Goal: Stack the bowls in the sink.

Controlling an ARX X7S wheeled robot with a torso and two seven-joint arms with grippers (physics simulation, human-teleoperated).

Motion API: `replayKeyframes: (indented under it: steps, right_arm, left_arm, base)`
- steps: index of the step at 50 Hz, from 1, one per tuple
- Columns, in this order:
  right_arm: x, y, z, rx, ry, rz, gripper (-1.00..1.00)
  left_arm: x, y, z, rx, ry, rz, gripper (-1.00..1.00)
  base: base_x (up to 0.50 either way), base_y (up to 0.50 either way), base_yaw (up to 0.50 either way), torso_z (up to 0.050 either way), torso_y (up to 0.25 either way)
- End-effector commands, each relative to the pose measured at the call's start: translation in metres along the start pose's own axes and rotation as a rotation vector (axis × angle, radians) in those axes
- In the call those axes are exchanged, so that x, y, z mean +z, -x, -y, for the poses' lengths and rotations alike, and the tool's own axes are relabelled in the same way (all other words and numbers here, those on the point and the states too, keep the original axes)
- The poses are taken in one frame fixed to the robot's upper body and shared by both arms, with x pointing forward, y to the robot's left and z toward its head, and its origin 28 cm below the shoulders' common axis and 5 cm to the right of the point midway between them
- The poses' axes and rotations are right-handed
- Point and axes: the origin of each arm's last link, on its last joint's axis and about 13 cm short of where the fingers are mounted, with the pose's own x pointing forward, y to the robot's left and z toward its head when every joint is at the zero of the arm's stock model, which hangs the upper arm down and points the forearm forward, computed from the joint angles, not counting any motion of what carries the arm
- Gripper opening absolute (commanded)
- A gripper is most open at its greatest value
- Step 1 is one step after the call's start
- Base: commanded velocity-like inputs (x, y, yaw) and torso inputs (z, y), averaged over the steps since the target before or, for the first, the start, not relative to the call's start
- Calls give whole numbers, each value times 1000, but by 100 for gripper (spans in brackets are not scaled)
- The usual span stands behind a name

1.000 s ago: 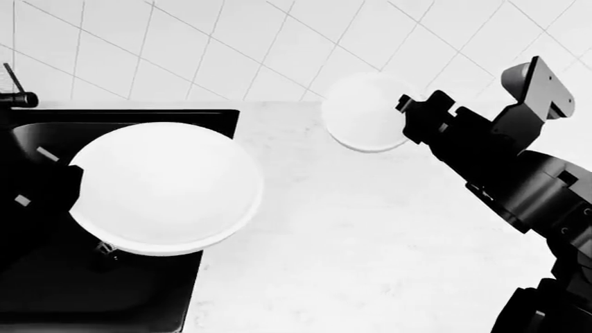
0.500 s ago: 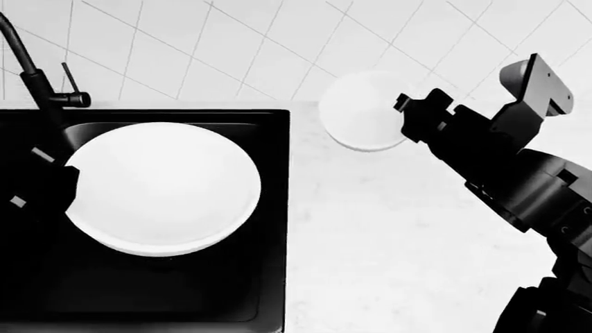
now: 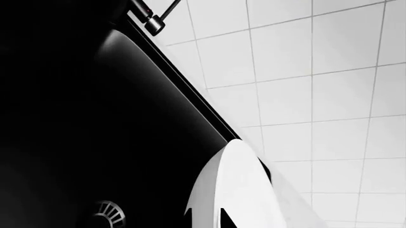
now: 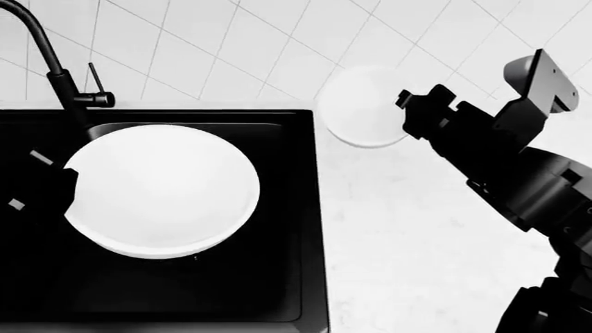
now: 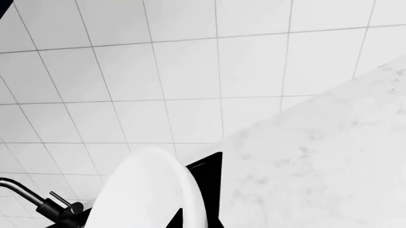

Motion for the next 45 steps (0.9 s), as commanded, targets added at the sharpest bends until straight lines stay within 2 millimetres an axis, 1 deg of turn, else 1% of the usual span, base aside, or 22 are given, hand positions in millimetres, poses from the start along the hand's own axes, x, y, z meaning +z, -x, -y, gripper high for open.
replayKeyframes:
  steps: [1, 7, 13, 15, 27, 38, 45]
  right_arm:
    - [4, 5, -4, 35, 17, 28, -100]
    - [3, 3, -5, 40, 17, 25, -100]
    - [5, 6, -8, 50, 25, 32, -100]
    - [6, 7, -9, 54, 28, 35, -100]
    - [5, 5, -11, 69, 54, 24, -100]
    - [3, 4, -9, 63, 56, 22, -100]
    - [4, 5, -9, 62, 49, 25, -100]
  left_arm:
    - [2, 1, 1, -11, 14, 11, -100]
    - [2, 0, 0, -8, 16, 15, -100]
    - [1, -5, 1, -4, 16, 10, -100]
    - [2, -2, 1, -2, 16, 11, -100]
    - [2, -2, -1, 5, 19, 14, -100]
    - [1, -3, -3, 11, 23, 16, -100]
    - [1, -3, -3, 11, 23, 16, -100]
  base:
    - [0, 0, 0, 0, 0]
    - [0, 0, 0, 0, 0]
    - [0, 0, 0, 0, 2]
    - [0, 0, 0, 0, 0]
    - [0, 0, 0, 1, 1]
    - [0, 469, 0, 0, 0]
    - [0, 0, 0, 0, 1]
